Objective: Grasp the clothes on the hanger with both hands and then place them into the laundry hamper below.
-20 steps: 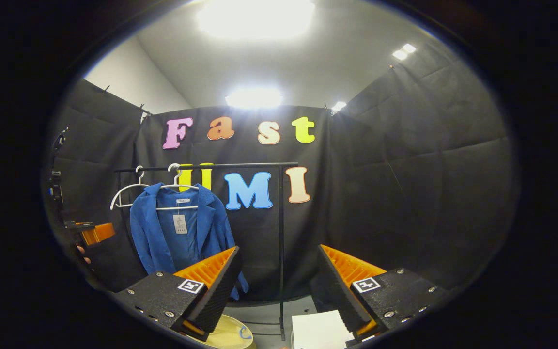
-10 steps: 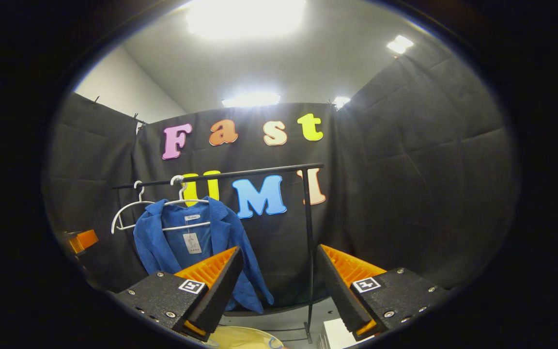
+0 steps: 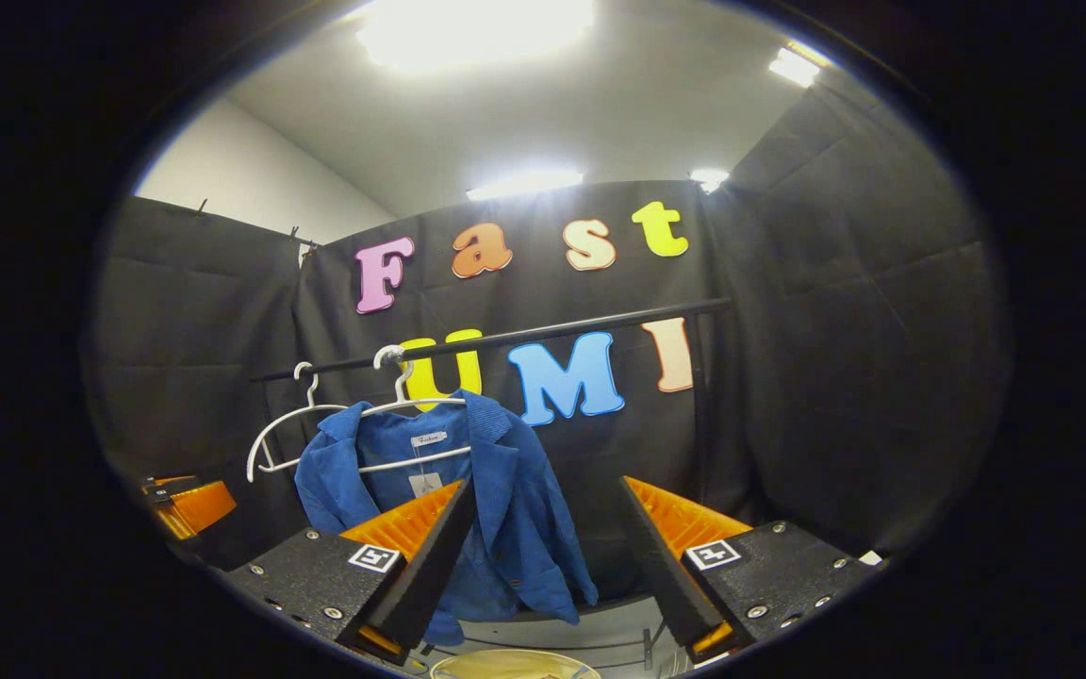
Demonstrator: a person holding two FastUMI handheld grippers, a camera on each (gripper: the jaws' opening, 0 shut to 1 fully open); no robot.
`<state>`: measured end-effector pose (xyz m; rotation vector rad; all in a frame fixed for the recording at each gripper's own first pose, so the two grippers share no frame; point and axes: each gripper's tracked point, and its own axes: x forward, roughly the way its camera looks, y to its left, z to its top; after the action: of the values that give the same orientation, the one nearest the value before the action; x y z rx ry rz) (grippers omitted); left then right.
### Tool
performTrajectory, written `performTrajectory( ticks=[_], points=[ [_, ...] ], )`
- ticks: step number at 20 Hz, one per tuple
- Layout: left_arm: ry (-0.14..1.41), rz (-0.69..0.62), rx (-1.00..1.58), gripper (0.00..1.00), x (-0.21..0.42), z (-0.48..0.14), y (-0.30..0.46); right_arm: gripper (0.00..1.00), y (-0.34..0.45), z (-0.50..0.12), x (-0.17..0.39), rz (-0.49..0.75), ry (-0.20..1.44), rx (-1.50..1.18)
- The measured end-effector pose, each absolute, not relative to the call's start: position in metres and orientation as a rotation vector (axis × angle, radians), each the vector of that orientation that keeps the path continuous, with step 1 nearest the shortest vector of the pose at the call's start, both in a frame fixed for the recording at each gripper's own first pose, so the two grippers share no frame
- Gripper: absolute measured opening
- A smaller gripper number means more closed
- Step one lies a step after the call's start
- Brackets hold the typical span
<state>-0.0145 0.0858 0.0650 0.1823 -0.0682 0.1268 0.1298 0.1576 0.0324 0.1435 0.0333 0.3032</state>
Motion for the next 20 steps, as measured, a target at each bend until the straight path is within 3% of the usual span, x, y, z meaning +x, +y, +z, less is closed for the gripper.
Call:
performTrajectory(
  ticks=[9, 15, 19, 20],
  points=[
    [-0.005, 0.217, 0.126, 0.94, 0.095, 0.033, 0.071, 0.95, 0.208, -0.011, 0.244, 0.472, 0.165, 0.217],
    [0.03, 0.312, 0.126, 0.94, 0.15, 0.013, 0.083, 0.95, 0.263, -0.053, 0.289, 0.611, 0.272, 0.223],
    [0.055, 0.384, 0.133, 0.94, 0.171, 0.001, 0.1, 0.95, 0.289, -0.075, 0.316, 0.632, 0.301, 0.189],
    [0.057, 0.399, 0.12, 0.94, 0.173, -0.001, 0.102, 0.91, 0.297, -0.081, 0.32, 0.64, 0.312, 0.181]
  ],
)
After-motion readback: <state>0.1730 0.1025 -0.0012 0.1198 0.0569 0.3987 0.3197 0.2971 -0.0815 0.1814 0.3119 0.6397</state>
